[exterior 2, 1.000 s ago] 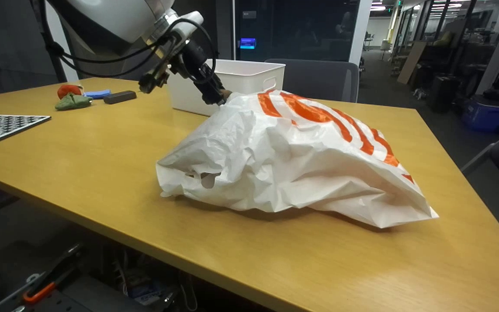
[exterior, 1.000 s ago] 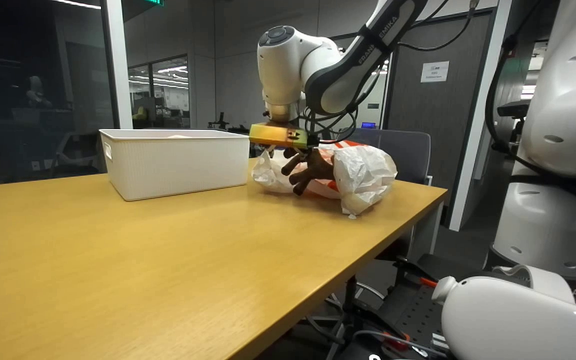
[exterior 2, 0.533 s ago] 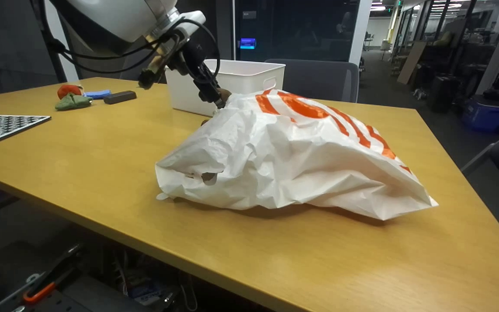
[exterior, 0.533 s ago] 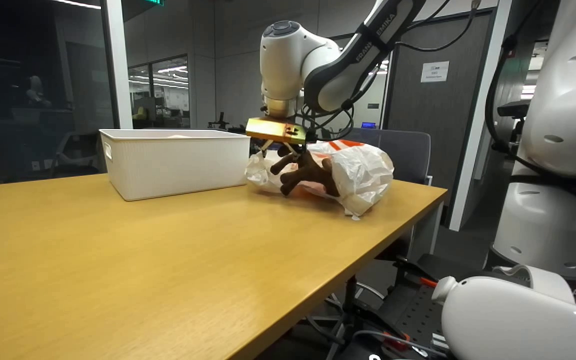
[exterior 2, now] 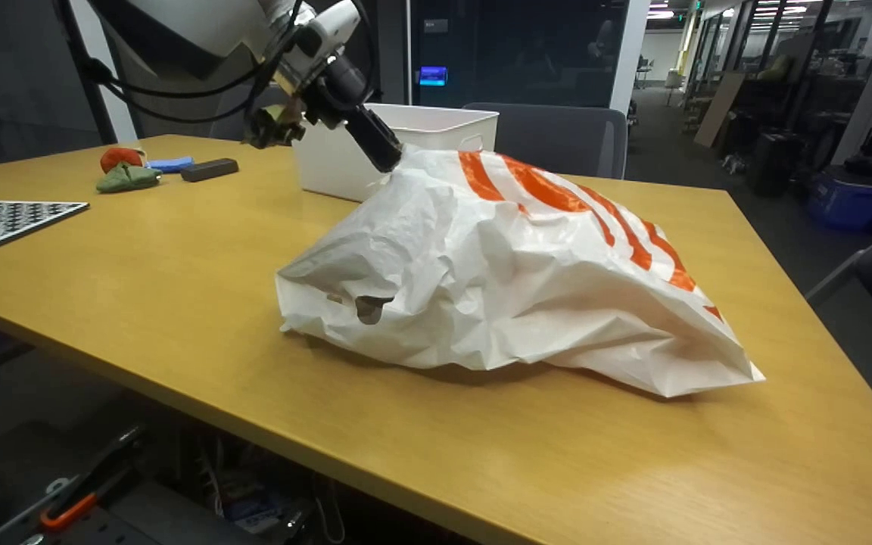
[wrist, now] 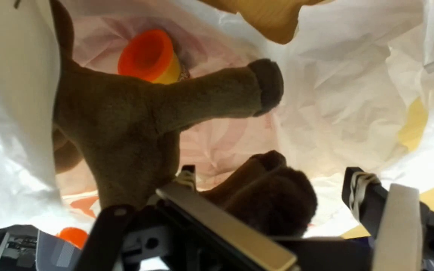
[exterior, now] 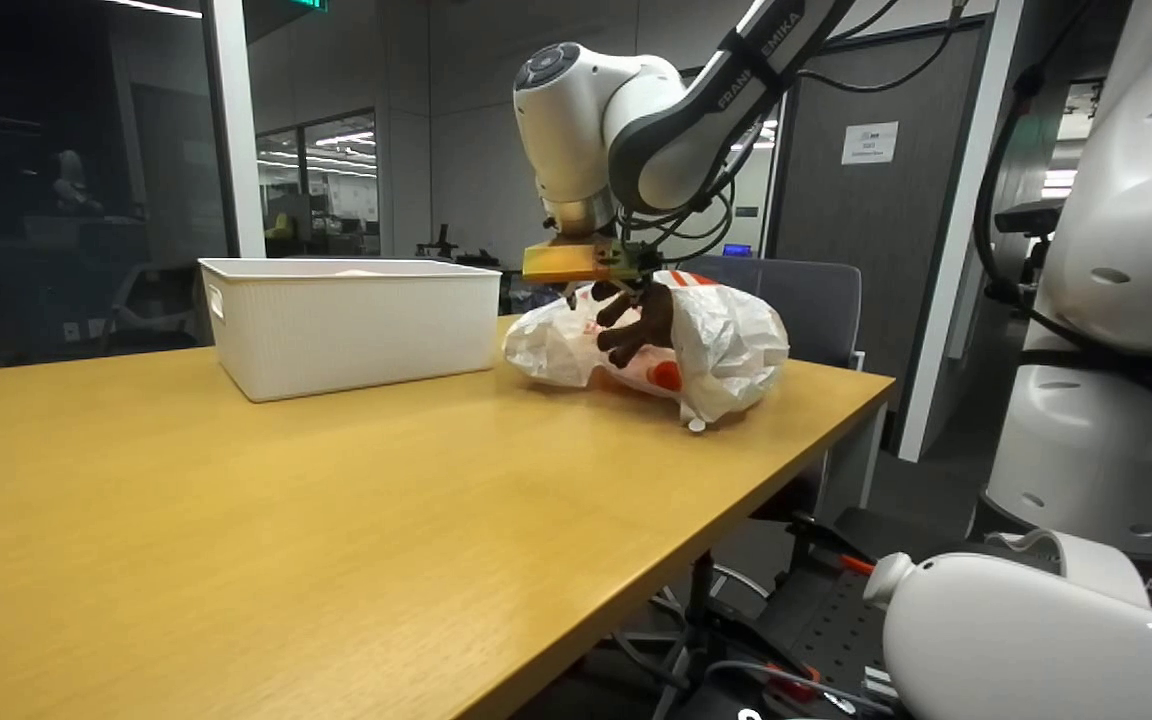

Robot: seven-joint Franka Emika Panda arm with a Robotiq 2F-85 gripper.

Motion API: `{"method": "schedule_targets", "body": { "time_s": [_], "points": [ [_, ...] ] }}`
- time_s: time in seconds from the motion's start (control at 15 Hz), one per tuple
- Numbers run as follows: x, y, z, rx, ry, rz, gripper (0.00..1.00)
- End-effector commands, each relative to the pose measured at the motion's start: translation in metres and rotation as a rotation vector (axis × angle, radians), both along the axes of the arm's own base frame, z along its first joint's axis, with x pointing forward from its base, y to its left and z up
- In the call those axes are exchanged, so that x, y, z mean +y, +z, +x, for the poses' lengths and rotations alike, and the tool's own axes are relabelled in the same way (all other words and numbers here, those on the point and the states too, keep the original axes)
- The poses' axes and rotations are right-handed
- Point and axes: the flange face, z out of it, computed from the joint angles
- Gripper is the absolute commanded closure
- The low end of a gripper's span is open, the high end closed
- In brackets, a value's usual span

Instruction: Put the two shirts in the white basket and then put the yellow container and toy moose in the plastic bag

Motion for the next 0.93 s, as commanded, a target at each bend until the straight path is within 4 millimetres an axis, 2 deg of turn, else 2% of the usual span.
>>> {"method": "schedule_targets", "body": {
  "time_s": [0.0, 0.27, 0.67, 0.73, 0.87],
  "points": [
    [0.007, 0.006, -0.001, 0.008, 0.088, 0.141, 0.00],
    [0.012, 0.002, 0.000, 0.017, 0.154, 0.359, 0.00],
    [0.024, -0.031, -0.003, 0.145, 0.231, 0.625, 0.00],
    [0.019, -0.022, -0.003, 0.178, 0.220, 0.642, 0.00],
    [0.015, -0.024, -0.005, 0.235, 0.204, 0.657, 0.00]
  ]
}}
